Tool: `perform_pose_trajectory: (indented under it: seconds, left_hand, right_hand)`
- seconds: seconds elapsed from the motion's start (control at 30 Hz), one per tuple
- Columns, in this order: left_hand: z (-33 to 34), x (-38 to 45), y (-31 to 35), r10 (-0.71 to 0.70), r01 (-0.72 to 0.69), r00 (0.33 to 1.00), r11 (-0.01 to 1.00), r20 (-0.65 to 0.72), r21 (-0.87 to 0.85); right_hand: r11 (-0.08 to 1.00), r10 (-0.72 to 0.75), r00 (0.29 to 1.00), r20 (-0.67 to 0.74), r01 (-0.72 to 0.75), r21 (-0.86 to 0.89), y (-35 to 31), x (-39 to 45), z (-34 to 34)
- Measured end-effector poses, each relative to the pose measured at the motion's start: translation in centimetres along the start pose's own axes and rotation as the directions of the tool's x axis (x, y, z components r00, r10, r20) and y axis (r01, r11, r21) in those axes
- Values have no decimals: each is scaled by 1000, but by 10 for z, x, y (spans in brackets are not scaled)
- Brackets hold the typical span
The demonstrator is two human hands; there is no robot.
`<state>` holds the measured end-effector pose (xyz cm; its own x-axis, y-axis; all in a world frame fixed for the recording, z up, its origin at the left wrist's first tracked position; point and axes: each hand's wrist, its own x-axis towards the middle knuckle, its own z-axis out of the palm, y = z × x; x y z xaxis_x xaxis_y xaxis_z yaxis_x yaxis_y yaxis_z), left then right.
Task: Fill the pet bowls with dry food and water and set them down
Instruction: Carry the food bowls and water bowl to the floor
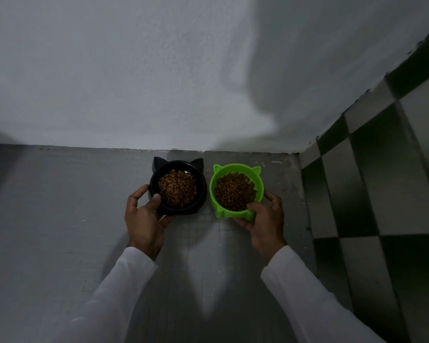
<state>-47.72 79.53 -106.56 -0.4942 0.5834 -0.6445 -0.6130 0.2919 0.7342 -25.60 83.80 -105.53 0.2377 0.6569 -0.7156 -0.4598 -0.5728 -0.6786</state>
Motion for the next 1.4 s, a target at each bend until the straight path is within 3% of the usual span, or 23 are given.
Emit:
perform_pose_trajectory:
  seconds: [0.47, 0.63, 0.73, 0.97, 1.2, 1.4]
  left_hand:
    - [-16, 43, -24, -32, 31, 999, 999, -26, -23]
    - [-21, 52, -26, 11, -9, 1000, 994, -18, 105]
    - [-25, 57, -28, 106, -100, 994, 964, -11, 248]
    - [-29, 60, -26, 223, -180, 974, 870, -40, 460]
    - [-35, 66, -18, 257, -168, 963, 814, -85, 557]
    - [-32, 71, -12, 264, -132, 955, 786, -134, 604]
  right_hand:
    - [999, -12, 1000, -8, 12, -37, 19, 35, -1]
    - [985, -34, 997, -73, 21, -172, 21, 43, -5]
    - [925, -102, 990, -94, 59, -376, 20, 48, -5]
    - [765, -292, 952, -86, 179, -619, 23, 62, -12]
    - [642, -404, 903, -146, 166, -748, 4, 52, -13]
    - [557, -445, 889, -111, 178, -811, -2, 53, -15]
